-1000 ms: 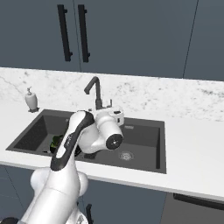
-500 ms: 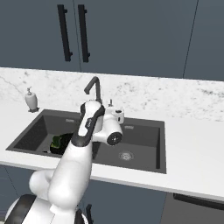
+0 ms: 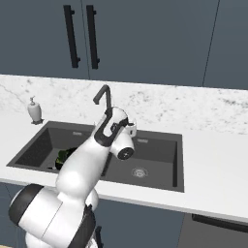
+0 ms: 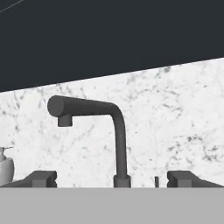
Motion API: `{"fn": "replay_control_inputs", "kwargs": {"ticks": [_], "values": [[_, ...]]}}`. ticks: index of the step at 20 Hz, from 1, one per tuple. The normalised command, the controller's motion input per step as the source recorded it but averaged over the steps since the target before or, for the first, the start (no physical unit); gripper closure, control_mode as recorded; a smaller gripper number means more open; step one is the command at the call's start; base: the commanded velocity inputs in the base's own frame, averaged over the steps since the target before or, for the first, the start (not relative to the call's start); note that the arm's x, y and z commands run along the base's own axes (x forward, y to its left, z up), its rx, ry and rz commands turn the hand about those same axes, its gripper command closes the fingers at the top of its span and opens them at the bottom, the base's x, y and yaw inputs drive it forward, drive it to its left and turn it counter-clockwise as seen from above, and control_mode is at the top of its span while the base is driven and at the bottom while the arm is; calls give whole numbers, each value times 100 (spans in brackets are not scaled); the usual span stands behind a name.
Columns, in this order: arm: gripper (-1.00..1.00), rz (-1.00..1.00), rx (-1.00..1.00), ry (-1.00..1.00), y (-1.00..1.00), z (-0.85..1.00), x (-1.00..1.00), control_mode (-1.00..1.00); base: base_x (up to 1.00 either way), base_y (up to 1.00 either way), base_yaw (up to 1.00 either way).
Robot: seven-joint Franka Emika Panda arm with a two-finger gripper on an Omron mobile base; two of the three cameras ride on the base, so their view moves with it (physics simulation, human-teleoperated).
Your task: Pick the pan and sponge and place them into the sink. Then turn on the water.
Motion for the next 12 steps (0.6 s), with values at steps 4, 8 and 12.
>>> {"fn": "replay_control_inputs", "kwargs": {"ticks": [4,8,12], "values": [[-100,0,0,0,0,-5,48,-100,0,0,0],[-100,0,4,0,0,-13,44,-100,0,0,0],[-100,0,1,0,0,-18,43,-100,0,0,0]]}}
